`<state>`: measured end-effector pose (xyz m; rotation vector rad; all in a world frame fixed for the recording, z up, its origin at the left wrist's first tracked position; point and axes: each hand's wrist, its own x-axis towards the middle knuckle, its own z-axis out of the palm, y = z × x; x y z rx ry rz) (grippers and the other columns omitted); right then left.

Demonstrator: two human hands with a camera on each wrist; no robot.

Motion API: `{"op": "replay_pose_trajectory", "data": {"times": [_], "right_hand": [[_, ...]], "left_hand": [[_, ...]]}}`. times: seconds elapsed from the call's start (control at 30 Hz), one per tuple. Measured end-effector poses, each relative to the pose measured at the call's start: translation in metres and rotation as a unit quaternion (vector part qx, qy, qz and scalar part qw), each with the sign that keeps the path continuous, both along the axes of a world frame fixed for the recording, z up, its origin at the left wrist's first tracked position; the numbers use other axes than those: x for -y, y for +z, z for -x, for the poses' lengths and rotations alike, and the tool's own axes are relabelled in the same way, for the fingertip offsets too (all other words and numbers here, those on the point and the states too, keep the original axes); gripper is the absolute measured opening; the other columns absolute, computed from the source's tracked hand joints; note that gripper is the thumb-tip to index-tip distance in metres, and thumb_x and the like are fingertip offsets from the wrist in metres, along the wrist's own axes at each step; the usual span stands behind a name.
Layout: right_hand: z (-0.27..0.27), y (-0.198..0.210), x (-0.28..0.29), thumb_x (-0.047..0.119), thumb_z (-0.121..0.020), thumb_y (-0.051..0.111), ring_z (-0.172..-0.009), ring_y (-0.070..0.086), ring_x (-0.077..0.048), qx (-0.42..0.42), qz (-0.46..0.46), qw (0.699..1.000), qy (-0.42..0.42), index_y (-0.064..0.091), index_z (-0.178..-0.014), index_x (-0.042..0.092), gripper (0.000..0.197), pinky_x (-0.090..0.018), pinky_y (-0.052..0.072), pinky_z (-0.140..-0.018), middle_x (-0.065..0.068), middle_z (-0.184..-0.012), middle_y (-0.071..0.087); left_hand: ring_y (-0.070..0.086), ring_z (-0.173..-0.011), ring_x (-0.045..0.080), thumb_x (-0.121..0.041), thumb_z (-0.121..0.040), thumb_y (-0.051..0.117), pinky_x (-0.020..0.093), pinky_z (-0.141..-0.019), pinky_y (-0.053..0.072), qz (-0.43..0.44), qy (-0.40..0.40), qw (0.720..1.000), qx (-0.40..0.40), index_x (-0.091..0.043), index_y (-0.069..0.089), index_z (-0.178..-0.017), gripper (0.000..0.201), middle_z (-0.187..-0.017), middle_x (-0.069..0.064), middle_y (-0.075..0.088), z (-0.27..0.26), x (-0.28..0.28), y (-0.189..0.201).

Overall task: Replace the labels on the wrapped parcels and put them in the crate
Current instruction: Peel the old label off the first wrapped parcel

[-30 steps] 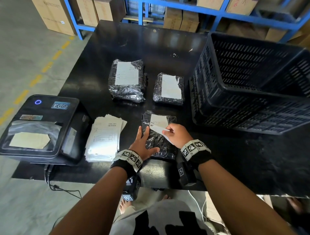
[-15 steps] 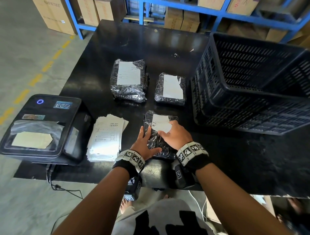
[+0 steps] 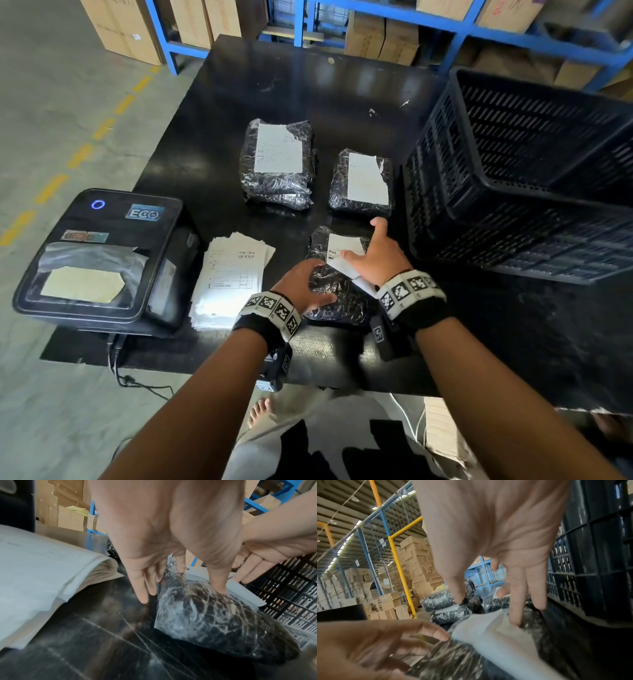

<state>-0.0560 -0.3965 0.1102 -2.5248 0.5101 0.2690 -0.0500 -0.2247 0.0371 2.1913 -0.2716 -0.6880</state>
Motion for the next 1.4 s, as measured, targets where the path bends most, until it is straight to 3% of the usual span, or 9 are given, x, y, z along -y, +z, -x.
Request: {"op": "replay_pose_trajectory", "data": {"times": [0.1,0.2,0.37,0.77,0.9,1.0,1.2,1.3,1.4], "right_hand": [[-0.009,0.006,0.006,0.049,-0.084,0.065,-0.113,0.054,-0.027,-0.001,0.086,0.990,0.110,0.048,-0.130,0.025,0.055,-0.040,0.046,-0.096,-0.006,-0.128,0.045],[-0.013,-0.010,-0.007,0.048,-0.086,0.063,-0.118,0.051,-0.024,-0.041,0.115,0.971,0.208,0.061,-0.125,0.025,0.045,-0.047,0.038,-0.105,-0.003,-0.129,0.047],[-0.017,-0.033,-0.017,0.035,-0.093,0.054,-0.111,0.055,-0.028,-0.054,0.115,0.974,0.189,0.071,-0.104,0.018,0.026,-0.046,0.049,-0.090,-0.006,-0.121,0.051],[-0.011,-0.038,-0.005,0.027,-0.095,0.051,-0.092,0.062,-0.029,-0.018,0.023,0.991,0.130,0.051,-0.081,0.016,0.018,-0.032,0.040,-0.075,-0.013,-0.111,0.064],[-0.006,-0.041,-0.002,0.026,-0.098,0.048,-0.088,0.058,-0.021,-0.009,-0.030,0.994,0.102,0.054,-0.126,0.003,0.036,-0.032,0.044,-0.082,-0.005,-0.099,0.063],[-0.001,-0.039,0.000,0.025,-0.098,0.049,-0.101,0.062,-0.023,0.004,-0.076,0.994,0.075,0.045,-0.142,0.006,0.047,-0.033,0.046,-0.089,-0.006,-0.116,0.063],[0.002,-0.047,0.004,0.018,-0.094,0.054,-0.118,0.058,-0.029,0.036,-0.130,0.990,0.031,0.057,-0.082,-0.001,0.023,-0.039,0.045,-0.098,-0.004,-0.144,0.052],[0.002,-0.043,0.007,0.024,-0.092,0.060,-0.131,0.049,-0.019,0.026,-0.139,0.990,0.028,0.062,-0.092,0.002,0.023,-0.030,0.039,-0.105,-0.002,-0.138,0.056],[0.001,-0.032,0.011,0.041,-0.084,0.070,-0.117,0.055,-0.015,-0.006,-0.094,0.994,0.052,0.057,-0.114,0.015,0.042,-0.029,0.044,-0.099,0.001,-0.125,0.059]], "left_hand": [[0.044,-0.125,0.014,-0.034,-0.072,0.081,0.021,-0.100,0.033,0.004,-0.009,1.000,0.005,-0.020,0.029,-0.145,0.090,-0.143,0.002,0.043,-0.011,0.006,0.005],[0.022,-0.143,0.019,-0.043,-0.069,0.080,0.032,-0.115,0.023,-0.032,-0.045,0.998,-0.014,-0.021,0.007,-0.152,0.113,-0.159,0.006,0.014,-0.021,0.011,0.006],[0.016,-0.145,0.022,-0.047,-0.071,0.078,0.030,-0.114,0.020,-0.088,-0.091,0.992,-0.014,-0.020,-0.002,-0.152,0.117,-0.160,0.006,-0.008,-0.028,0.012,0.006],[0.036,-0.137,0.023,-0.052,-0.082,0.064,0.034,-0.107,0.036,-0.136,-0.086,0.987,-0.013,-0.038,-0.007,-0.150,0.100,-0.160,0.000,-0.003,-0.021,0.016,0.011],[0.034,-0.139,0.024,-0.054,-0.082,0.062,0.035,-0.107,0.035,-0.146,-0.085,0.985,-0.016,-0.039,-0.008,-0.149,0.098,-0.160,0.000,-0.002,-0.021,0.017,0.011],[0.033,-0.139,0.026,-0.055,-0.082,0.061,0.036,-0.108,0.035,-0.149,-0.077,0.986,-0.016,-0.040,-0.008,-0.148,0.098,-0.160,0.002,0.001,-0.019,0.018,0.011],[0.033,-0.139,0.026,-0.055,-0.082,0.061,0.035,-0.107,0.035,-0.150,-0.069,0.986,-0.018,-0.042,-0.009,-0.148,0.097,-0.159,0.004,0.004,-0.019,0.019,0.010],[0.033,-0.139,0.027,-0.056,-0.081,0.062,0.034,-0.108,0.034,-0.136,-0.055,0.989,-0.031,-0.047,-0.009,-0.146,0.097,-0.159,0.007,0.008,-0.018,0.016,0.005],[0.043,-0.132,0.026,-0.057,-0.079,0.064,0.031,-0.104,0.037,-0.103,-0.045,0.993,-0.041,-0.049,-0.008,-0.145,0.098,-0.154,0.007,0.030,-0.017,0.013,0.001]]}}
